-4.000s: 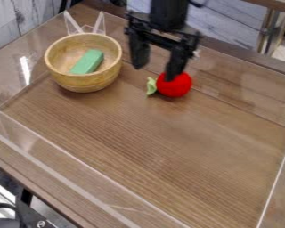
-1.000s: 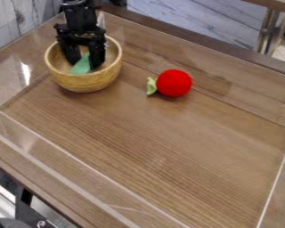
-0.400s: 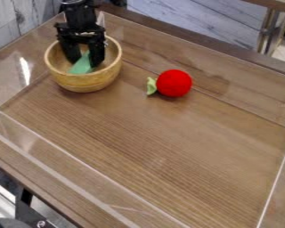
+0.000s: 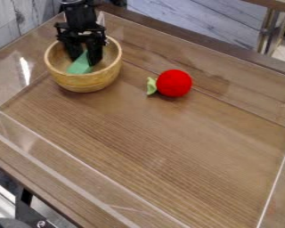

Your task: Remove the green stick from the brown bowl and put it on the table

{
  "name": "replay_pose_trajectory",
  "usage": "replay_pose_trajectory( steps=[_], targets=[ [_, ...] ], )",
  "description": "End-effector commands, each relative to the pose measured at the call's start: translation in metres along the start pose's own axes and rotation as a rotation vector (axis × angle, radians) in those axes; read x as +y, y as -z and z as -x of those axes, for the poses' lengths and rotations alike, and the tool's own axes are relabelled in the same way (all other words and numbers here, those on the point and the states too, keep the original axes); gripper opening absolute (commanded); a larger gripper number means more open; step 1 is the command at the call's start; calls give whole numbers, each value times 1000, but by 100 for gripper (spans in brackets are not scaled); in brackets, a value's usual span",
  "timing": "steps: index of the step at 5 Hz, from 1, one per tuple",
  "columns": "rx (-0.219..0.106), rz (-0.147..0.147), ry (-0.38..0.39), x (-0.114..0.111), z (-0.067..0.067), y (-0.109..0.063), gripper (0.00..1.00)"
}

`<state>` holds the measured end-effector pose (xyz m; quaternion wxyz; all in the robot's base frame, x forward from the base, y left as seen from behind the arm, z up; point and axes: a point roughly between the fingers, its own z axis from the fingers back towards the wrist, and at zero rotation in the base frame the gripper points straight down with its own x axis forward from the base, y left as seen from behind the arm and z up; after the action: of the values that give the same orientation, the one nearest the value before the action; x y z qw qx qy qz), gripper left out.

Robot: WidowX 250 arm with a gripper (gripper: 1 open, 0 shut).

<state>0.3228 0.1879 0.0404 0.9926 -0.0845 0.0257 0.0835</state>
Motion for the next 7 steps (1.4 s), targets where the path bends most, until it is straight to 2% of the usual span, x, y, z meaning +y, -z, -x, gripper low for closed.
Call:
replay_pose_trajectory(
  steps=[1,3,5,6,7],
  targets=[
    [-126,-27,3,-2,-4,-54,0],
    [-219,0,7,-25,-2,-103,0],
    [-232,42,86,-77,1,-117,0],
    [-225,64,136,-109,4,-117,0],
    [-207,79,195,-142,10,-108,0]
  ],
)
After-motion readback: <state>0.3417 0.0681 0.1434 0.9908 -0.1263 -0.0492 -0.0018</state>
